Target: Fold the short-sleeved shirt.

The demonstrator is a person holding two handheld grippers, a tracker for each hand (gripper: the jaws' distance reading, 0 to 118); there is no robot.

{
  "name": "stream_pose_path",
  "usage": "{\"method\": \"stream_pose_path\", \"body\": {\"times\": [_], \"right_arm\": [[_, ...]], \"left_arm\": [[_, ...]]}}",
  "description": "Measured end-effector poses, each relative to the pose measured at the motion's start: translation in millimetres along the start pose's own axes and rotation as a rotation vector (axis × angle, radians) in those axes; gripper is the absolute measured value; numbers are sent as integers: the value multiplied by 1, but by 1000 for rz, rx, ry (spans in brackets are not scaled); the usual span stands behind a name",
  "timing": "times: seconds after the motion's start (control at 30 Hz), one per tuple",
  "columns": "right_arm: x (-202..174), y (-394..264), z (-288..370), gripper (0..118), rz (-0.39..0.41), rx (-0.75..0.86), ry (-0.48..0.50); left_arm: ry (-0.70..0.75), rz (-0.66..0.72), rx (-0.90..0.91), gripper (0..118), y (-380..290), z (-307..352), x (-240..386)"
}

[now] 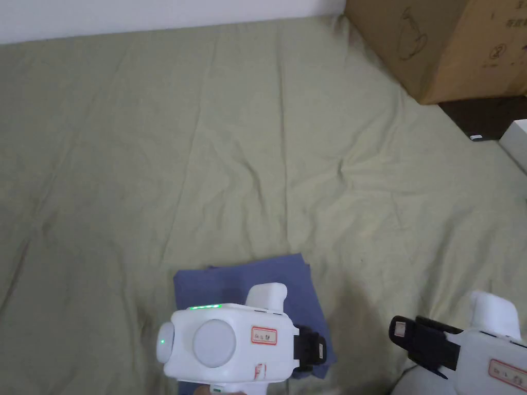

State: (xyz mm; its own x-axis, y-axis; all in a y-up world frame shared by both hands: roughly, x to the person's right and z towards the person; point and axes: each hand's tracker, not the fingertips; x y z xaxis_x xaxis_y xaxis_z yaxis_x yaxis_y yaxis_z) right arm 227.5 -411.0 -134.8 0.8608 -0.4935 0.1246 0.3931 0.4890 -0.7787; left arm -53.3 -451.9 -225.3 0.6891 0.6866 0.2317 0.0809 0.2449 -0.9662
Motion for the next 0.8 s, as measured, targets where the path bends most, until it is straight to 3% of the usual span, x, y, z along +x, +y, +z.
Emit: {"method": "stream_pose_path", "body": {"times": [0.13, 0.17, 0.2, 0.27, 0.3, 0.43, 0.53, 0.63, 0.8], "right_arm": [[-30, 9, -25, 0, 92, -59, 27], [-40, 12, -35, 0, 130, -70, 20], [-49, 14, -44, 0, 173, -77, 12], [-72, 16, -65, 0, 261, -106, -10], [-81, 16, -77, 0, 297, -116, -1], [-108, 13, -121, 0, 361, -220, 16], [-114, 2, -142, 0, 414, -237, -75], [-111, 1, -140, 0, 389, -226, -64], [-102, 5, -137, 0, 311, -232, -43]], "left_arm": [[-93, 75, 96, 7, -8, 55, -25], [-82, 97, 135, 16, -11, 71, -34], [-67, 109, 158, 38, -14, 85, -41], [-17, 157, 212, 96, -20, 113, -65], [-2, 179, 247, 103, -23, 126, -76], [89, 370, 354, 103, -33, 156, -127], [76, 458, 311, 103, -32, 150, -158], [-31, 495, 266, 103, -23, 130, -170], [-120, 432, 219, 103, 7, 98, -164]]}}
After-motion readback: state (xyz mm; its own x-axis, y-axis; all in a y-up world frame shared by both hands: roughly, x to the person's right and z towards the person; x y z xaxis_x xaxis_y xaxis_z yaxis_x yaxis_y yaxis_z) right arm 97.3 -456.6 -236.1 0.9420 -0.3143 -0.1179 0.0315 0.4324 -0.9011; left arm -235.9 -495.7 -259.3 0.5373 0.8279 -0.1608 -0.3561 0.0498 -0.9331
